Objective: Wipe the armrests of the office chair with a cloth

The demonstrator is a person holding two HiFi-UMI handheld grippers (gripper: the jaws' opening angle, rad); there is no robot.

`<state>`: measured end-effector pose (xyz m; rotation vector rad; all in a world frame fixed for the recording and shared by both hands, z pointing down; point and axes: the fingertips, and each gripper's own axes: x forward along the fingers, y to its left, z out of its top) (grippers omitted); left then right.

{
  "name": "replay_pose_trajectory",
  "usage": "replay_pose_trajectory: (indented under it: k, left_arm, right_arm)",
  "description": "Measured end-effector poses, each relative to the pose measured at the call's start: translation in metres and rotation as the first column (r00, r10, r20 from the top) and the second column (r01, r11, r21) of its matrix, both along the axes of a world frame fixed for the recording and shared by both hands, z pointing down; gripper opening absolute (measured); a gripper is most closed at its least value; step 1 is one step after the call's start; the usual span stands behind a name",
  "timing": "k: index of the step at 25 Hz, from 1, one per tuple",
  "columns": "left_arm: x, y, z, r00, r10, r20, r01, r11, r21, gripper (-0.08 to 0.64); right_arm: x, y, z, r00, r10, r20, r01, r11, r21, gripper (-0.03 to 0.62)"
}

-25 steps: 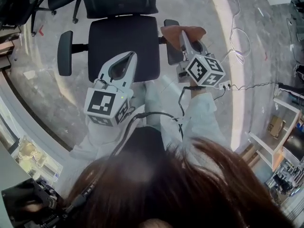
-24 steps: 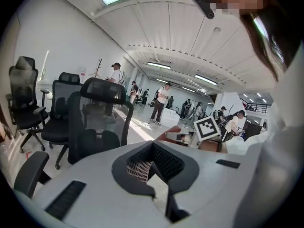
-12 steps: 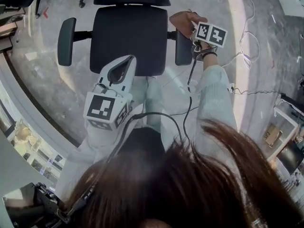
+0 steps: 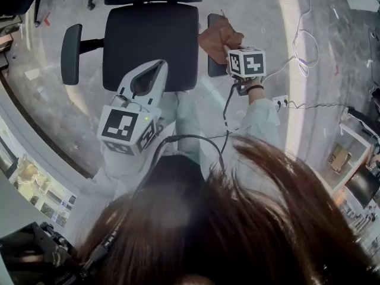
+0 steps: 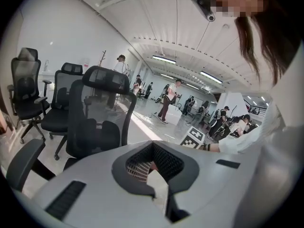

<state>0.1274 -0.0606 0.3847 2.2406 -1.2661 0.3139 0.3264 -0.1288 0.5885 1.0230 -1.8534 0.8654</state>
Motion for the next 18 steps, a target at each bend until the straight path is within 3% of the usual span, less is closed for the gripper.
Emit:
replay_pose_trajectory:
  k: [9,14,18]
  left_arm:
    - [0.025,-0.005,-0.008,0.998,0.06,-0.012,-0.06,0.998,0.019,0.003]
    - [0.04,-0.003,-0.007,0.996,0.09,-0.016,-0.089,0.996,0.006,0.003]
    - [0.045,-0.001,-0.005,0.995,0.101,-0.014,-0.101,0.995,-0.006,0.003]
  right_arm:
    - [-0.004,0.091,-0.01,0.998,-0.04,0.042,0.039,0.999,0.026,0.038]
    - [-0.001,0.098,-0.012,0.998,-0.033,0.052,0.031,0.999,0.029,0.038]
    - [0.003,0.078,-0.012,0.998,-0.062,-0.014,0.063,0.994,0.086,0.038]
